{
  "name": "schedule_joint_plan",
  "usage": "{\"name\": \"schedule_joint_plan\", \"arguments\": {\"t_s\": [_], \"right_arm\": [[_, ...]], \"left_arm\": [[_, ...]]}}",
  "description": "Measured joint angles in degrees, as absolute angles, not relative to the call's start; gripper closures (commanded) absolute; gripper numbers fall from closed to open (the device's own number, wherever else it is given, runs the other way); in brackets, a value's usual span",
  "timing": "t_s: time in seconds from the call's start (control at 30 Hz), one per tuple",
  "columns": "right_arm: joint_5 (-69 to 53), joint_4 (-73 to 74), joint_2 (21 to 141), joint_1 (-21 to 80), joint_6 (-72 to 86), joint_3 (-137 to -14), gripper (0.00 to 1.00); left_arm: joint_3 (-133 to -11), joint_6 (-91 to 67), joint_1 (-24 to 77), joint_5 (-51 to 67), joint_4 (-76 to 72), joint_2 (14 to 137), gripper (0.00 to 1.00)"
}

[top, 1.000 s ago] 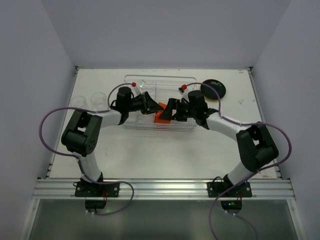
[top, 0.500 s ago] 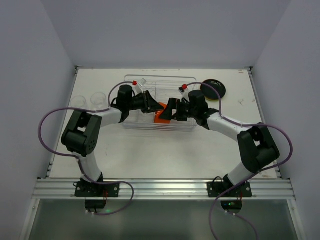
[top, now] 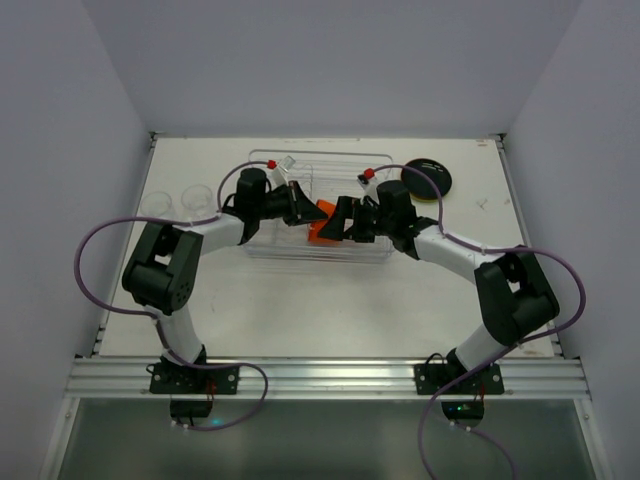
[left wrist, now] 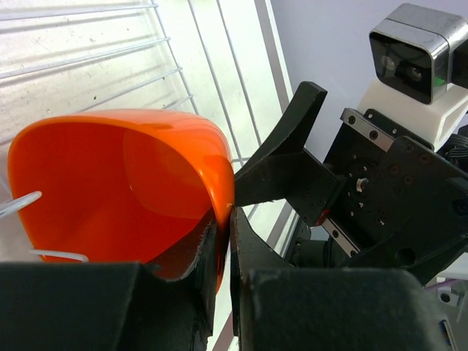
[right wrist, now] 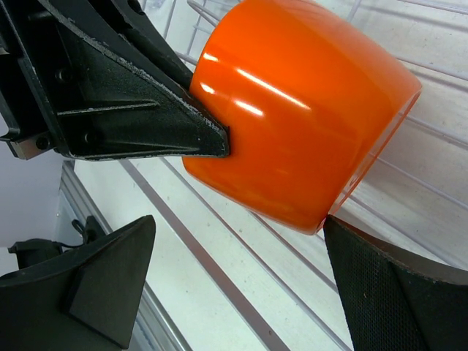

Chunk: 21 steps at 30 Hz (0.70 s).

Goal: Unload the mixed dishes from the dish rack

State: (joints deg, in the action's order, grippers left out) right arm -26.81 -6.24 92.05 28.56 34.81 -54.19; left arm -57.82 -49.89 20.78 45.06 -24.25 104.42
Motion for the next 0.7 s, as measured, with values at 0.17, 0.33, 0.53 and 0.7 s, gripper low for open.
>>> {"name": "schedule_joint_plan", "arguments": {"t_s": [0.17,0.33,0.53,0.7], "right_arm": [[-26.8,-6.2,92.0,28.6,34.7,-54.2,0.01],[-26.5,-4.8,89.5,28.6,34.0,-54.0,0.01],[-24.2,0.1,82.6,28.6,32.7,-54.0,0.01],[-20.6,4.1,74.5,28.6,32.1,-53.0,0.01]], "left_arm": [[-58.1,-49.9,20.9,45.4,-23.8,104.4,1.00],[-58.5,-49.9,20.9,45.4,-23.2,104.4,1.00],[-59.3,-50.0,21.0,45.2,-22.3,104.4,1.00],[-61.5,-50.5,21.0,45.2,-21.7,104.4,1.00]]}}
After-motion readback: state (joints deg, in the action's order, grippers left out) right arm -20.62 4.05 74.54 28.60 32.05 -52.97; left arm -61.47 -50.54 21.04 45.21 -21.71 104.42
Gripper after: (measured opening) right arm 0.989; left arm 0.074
